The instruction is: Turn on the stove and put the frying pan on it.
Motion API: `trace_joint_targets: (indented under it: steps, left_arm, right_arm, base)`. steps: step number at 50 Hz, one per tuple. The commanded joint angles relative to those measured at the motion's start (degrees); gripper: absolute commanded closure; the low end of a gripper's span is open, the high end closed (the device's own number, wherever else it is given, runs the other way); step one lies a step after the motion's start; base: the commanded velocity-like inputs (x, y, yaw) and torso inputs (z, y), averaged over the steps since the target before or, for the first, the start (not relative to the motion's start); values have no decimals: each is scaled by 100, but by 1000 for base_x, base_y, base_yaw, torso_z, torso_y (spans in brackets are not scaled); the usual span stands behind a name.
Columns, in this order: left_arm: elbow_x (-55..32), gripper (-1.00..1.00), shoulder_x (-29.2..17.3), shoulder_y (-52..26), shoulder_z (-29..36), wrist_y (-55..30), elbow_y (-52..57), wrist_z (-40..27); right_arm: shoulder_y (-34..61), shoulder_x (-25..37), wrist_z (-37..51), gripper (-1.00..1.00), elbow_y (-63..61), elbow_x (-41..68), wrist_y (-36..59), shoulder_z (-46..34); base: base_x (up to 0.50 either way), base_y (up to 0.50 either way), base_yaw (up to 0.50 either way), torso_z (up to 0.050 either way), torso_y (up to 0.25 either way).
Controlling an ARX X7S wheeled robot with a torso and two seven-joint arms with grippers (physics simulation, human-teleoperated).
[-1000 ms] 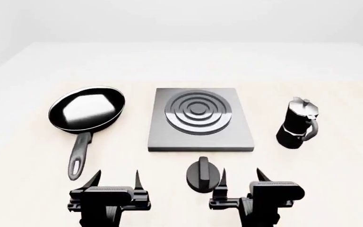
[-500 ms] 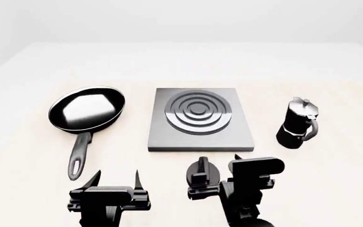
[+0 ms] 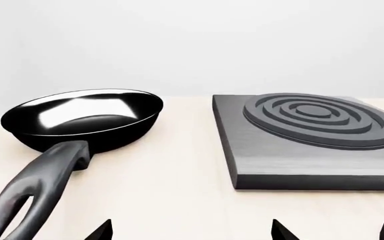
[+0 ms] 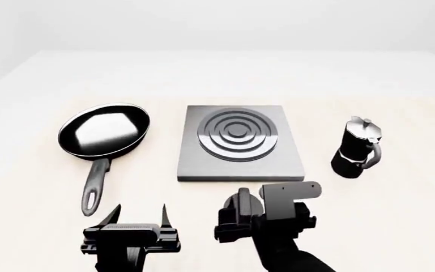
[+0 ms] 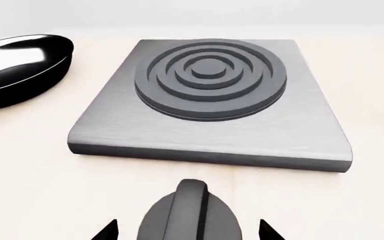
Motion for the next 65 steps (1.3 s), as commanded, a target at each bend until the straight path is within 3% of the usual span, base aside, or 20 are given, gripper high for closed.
trace_joint_targets:
  steps: [1, 43, 65]
  left_arm:
    - [-22, -100, -18, -9, 36, 35, -36, -28]
    - [-130, -100, -111, -21, 143, 32, -5, -133]
    - [-186, -100, -149, -36, 193, 37, -12, -183]
  right_arm:
    - [77, -30, 183, -100, 5, 254, 401, 53]
    - [170, 99, 228, -100, 1193, 403, -273, -129]
    - [116, 338, 1269, -100, 815, 85, 128, 77]
  base:
    - [0, 0, 0, 0, 0]
    - [0, 0, 0, 0, 0]
    - [0, 0, 0, 0, 0]
